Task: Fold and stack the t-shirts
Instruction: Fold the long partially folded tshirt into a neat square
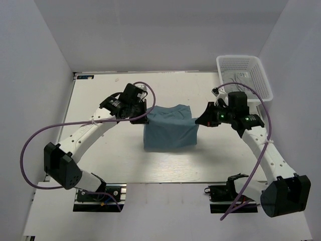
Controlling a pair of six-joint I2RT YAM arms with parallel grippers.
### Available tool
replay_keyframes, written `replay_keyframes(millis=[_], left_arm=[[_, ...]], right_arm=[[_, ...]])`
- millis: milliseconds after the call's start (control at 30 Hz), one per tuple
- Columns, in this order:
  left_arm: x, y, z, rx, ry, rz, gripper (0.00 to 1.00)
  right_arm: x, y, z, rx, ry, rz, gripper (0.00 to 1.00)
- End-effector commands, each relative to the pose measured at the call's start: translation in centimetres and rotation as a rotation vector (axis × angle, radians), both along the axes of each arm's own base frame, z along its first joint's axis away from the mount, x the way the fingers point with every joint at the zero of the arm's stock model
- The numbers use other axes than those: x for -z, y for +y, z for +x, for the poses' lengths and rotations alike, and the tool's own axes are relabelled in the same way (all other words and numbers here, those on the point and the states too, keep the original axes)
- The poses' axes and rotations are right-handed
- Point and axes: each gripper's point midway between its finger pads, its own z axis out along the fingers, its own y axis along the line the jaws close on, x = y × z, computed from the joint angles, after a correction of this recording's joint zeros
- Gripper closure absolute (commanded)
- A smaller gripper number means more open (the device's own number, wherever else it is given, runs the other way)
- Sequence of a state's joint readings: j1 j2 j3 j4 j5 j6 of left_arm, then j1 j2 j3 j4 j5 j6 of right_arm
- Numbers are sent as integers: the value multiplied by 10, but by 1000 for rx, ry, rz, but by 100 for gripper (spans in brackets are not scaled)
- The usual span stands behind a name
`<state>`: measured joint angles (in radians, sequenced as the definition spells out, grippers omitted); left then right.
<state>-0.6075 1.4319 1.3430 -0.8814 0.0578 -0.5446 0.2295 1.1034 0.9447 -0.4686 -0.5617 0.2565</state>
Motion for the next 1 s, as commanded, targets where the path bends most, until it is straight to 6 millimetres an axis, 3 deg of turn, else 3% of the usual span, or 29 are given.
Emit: replay_keyframes(millis=[0, 167, 500, 533, 567, 733, 767, 800, 900, 933, 967], left_arm=[[-15, 17, 27, -116, -68, 22, 100], [-3, 17, 51, -160, -85, 7, 100], [18, 18, 108, -204, -109, 28, 100], [30, 21, 112, -214, -85, 44, 100], [30, 19, 117, -214, -91, 40, 100], [54, 29, 141, -258, -65, 60, 100], [55, 27, 147, -250, -73, 63, 100], [71, 33, 153, -269, -59, 88, 100], [82, 38, 170, -296, -54, 102, 100], [98, 37, 173, -295, -27, 118, 100], [95, 38, 182, -304, -38, 111, 75]], right_arm=[[-20, 1, 30, 25, -93, -2, 100], [-20, 8, 52, 3, -97, 6, 100], [7, 9, 98, 35, -17, 19, 100], [3, 8, 103, 37, -26, 25, 100], [17, 7, 109, 41, 10, 20, 100], [30, 10, 131, 24, 61, 46, 100], [44, 12, 138, 7, 91, 56, 100], [41, 16, 144, -8, 79, 77, 100], [61, 16, 166, -7, 124, 100, 100], [65, 17, 170, -5, 134, 101, 100], [91, 15, 176, 1, 190, 98, 100]])
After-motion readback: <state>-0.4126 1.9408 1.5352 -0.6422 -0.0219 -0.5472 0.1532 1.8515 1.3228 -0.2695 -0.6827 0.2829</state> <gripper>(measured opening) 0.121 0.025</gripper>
